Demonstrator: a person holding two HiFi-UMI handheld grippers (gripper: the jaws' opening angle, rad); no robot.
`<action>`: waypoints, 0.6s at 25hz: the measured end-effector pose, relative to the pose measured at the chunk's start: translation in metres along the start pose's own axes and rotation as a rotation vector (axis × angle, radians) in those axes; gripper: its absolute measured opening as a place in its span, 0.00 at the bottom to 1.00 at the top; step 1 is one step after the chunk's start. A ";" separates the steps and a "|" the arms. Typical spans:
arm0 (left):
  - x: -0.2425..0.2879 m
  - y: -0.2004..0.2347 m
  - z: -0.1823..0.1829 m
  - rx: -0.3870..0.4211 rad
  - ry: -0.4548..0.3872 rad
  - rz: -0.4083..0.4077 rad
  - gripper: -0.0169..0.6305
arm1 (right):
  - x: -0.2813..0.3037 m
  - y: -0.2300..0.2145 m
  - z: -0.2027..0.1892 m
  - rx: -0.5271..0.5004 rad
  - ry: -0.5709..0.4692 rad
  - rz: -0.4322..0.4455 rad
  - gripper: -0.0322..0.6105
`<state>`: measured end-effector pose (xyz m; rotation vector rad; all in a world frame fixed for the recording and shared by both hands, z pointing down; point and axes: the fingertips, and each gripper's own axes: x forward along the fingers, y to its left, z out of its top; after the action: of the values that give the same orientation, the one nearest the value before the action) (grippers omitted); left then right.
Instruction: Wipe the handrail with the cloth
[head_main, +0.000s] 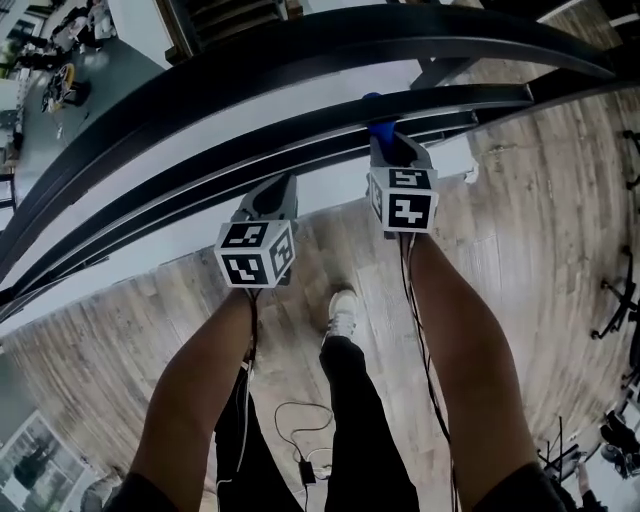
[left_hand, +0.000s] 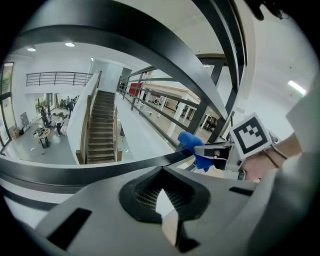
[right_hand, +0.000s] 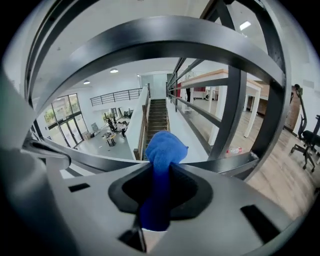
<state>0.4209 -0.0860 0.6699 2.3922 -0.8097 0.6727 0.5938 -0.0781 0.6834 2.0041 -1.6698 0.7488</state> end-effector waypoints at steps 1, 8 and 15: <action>0.010 -0.013 0.003 0.002 0.003 -0.008 0.03 | -0.001 -0.015 0.001 -0.008 -0.004 -0.006 0.20; 0.072 -0.093 0.024 0.020 0.009 -0.077 0.03 | -0.004 -0.110 -0.005 0.000 -0.005 -0.066 0.20; 0.098 -0.125 0.033 0.029 0.006 -0.098 0.03 | -0.009 -0.172 -0.007 -0.008 0.004 -0.122 0.20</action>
<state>0.5803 -0.0596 0.6650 2.4370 -0.6793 0.6565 0.7602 -0.0351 0.6861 2.0761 -1.5305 0.7010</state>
